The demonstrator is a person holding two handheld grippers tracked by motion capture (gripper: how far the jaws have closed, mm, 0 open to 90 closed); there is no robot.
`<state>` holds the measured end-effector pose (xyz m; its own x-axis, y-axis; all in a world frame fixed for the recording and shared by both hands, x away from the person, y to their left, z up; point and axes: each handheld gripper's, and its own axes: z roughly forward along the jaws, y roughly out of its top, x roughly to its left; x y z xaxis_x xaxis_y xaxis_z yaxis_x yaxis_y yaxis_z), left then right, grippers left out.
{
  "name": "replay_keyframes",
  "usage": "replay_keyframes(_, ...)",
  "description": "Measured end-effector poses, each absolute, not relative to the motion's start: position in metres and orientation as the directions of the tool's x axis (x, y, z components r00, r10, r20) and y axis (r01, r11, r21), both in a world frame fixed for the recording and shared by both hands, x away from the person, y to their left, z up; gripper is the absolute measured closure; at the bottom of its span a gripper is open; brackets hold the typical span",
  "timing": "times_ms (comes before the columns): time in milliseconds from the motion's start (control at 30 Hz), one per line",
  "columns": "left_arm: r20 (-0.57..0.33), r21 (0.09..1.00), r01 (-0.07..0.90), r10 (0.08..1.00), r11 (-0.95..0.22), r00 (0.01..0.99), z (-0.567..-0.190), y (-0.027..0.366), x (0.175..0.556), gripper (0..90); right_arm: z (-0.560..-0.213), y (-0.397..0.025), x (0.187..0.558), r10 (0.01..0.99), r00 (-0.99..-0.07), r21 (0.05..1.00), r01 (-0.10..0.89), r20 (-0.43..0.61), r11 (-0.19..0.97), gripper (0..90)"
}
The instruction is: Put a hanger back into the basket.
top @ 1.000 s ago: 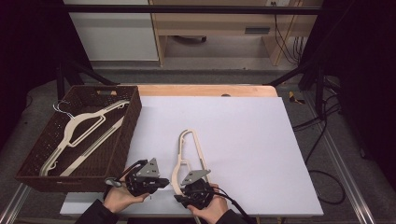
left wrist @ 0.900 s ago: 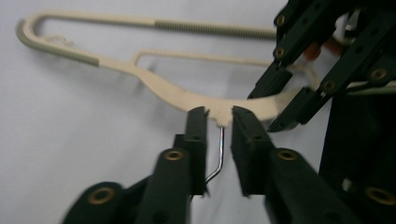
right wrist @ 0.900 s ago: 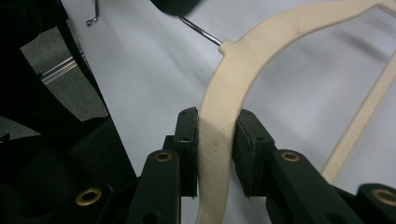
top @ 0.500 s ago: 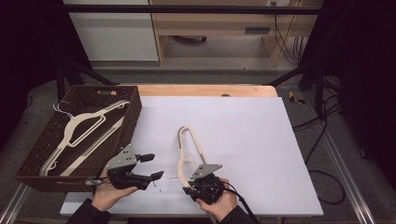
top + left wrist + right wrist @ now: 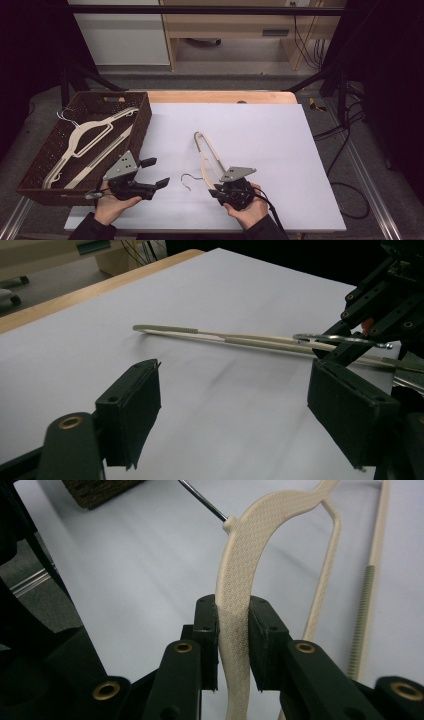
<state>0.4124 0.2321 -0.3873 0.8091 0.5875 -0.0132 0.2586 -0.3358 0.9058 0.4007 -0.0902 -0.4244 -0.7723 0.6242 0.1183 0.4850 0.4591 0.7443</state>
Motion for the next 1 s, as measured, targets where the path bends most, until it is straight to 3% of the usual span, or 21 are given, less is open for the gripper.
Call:
replay_keyframes(400,-0.003,0.903,0.262,0.605,-0.341,0.796,-0.389,0.231,0.413,14.7,-0.403,-0.12,0.406,0.689,-0.72,0.775,0.48,0.081,0.41,80.4)
replay_keyframes(567,0.006,0.903,0.253,0.598,-0.348,0.801,-0.388,0.228,0.411,14.7,-0.395,-0.133,0.409,0.724,-0.689,0.791,0.463,0.036,0.401,86.8)
replay_keyframes(633,0.011,0.901,0.251,0.595,-0.355,0.804,-0.388,0.226,0.41,14.7,-0.396,-0.137,0.412,0.675,-0.727,0.802,0.475,0.126,0.362,86.9)
replay_keyframes(733,0.017,0.897,0.248,0.589,-0.366,0.808,-0.387,0.224,0.408,14.7,-0.395,-0.132,0.41,0.66,-0.744,0.8,0.454,0.099,0.391,87.0)
replay_keyframes(1000,0.046,0.863,0.24,0.542,-0.444,0.839,-0.39,0.207,0.405,18.6,-0.391,-0.105,0.401,0.507,-0.849,0.8,0.403,0.147,0.444,87.0)
